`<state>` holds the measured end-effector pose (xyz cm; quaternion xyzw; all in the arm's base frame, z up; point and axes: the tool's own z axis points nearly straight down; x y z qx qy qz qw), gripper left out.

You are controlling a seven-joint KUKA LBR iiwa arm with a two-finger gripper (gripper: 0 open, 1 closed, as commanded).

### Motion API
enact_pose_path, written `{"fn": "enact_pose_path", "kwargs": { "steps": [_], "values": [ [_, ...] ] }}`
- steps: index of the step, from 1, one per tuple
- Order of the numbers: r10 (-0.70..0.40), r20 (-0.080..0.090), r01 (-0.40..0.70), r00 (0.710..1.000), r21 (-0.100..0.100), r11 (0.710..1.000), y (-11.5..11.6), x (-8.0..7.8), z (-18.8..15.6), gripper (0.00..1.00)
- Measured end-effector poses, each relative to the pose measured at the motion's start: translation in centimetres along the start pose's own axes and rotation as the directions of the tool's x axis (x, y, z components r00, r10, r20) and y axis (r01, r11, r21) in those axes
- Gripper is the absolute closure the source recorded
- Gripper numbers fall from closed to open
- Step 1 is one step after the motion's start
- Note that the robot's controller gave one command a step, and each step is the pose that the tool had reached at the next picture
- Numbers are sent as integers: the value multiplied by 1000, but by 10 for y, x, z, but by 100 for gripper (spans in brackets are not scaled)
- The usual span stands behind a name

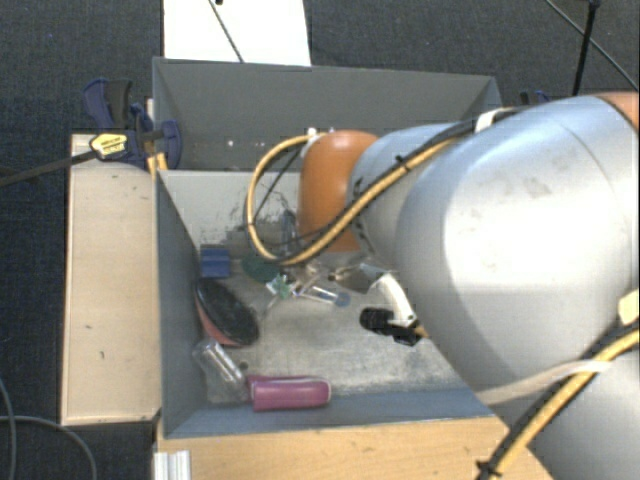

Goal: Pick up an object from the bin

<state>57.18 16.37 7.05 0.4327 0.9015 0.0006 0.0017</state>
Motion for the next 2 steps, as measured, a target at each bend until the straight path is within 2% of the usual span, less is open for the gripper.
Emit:
{"fn": "enact_pose_path", "kwargs": {
  "steps": [1,2],
  "values": [
    [-7,-2,7,1000,3,1000,-1,1,1,100],
    [-14,1,14,1000,-5,1000,1,0,-124,100]
  ]
}}
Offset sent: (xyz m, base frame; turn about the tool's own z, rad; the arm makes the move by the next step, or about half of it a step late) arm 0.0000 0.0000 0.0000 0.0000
